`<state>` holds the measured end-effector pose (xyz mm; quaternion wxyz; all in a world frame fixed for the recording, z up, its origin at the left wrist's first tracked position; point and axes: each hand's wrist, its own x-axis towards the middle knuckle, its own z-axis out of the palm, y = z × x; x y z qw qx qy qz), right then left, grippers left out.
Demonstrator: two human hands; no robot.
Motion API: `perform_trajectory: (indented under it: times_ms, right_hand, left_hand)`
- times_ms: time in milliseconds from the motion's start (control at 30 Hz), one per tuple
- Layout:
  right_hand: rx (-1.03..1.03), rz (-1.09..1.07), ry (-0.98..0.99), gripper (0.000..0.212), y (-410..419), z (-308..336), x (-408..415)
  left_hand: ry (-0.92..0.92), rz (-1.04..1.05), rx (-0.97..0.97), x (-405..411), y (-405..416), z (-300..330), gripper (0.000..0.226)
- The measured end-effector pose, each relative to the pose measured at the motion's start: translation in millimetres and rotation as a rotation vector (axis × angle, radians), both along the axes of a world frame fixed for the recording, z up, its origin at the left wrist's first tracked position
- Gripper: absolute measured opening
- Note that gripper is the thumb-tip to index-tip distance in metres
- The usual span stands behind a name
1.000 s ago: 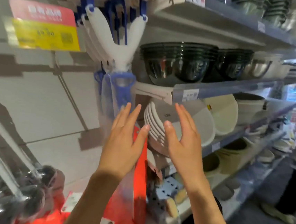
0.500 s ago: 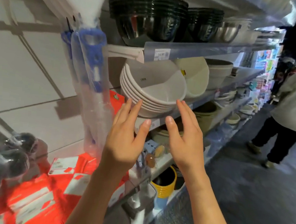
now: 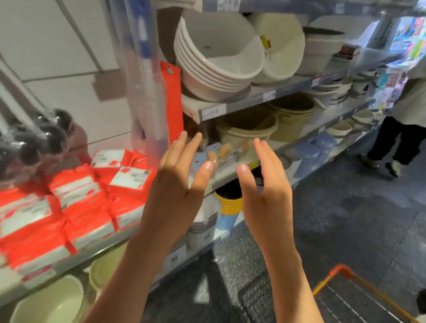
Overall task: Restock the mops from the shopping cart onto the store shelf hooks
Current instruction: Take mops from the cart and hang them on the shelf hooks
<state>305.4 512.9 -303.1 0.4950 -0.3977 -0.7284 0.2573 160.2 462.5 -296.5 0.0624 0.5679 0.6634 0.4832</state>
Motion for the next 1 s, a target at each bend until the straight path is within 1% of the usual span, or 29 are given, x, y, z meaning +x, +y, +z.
perform_trajectory:
  times_ms: [67,167,300,367,467,567,700,833,1000]
  right_hand:
    - [0.009,0.052,-0.015,0.066,-22.0,-6.9,-4.5]
    - [0.002,0.128,-0.012,0.066,-56.0,-9.9,-19.0]
    - [0.008,0.204,0.055,0.063,-105.7,-9.9,-48.3]
    - [0.025,0.276,0.052,0.061,-134.7,-9.0,-62.0]
    - [-0.024,0.423,0.056,0.054,-184.2,-6.2,-80.2]
    - [-0.076,0.561,0.066,0.055,-250.4,-6.0,-102.8]
    - [-0.102,0.703,0.049,0.056,-348.9,-12.5,-128.0]
    - [-0.124,0.869,-0.001,0.056,-453.2,-17.7,-139.0]
    - [-0.139,1.088,-0.086,0.054,-572.9,-23.3,-149.9]
  left_hand:
    - [0.057,0.042,-0.036,0.4,-32.5,-5.4,0.071]
    - [0.058,0.134,-0.042,-4.9,-79.3,-10.6,0.068]
    - [0.057,0.288,-0.059,-19.6,-142.3,-8.7,0.07]
    - [0.034,0.368,-0.054,-27.2,-180.4,-10.3,0.071]
    - [-0.071,0.5,-0.051,-37.5,-242.0,-12.3,0.073]
    - [-0.131,0.621,-0.045,-45.1,-317.2,-12.8,0.065]
    - [-0.176,0.782,-0.054,-45.8,-428.7,-16.5,0.064]
    - [-0.195,0.947,-0.08,-35.2,-544.8,-21.9,0.065]
    - [-0.215,1.161,-0.087,-14.3,-667.7,-31.4,0.053]
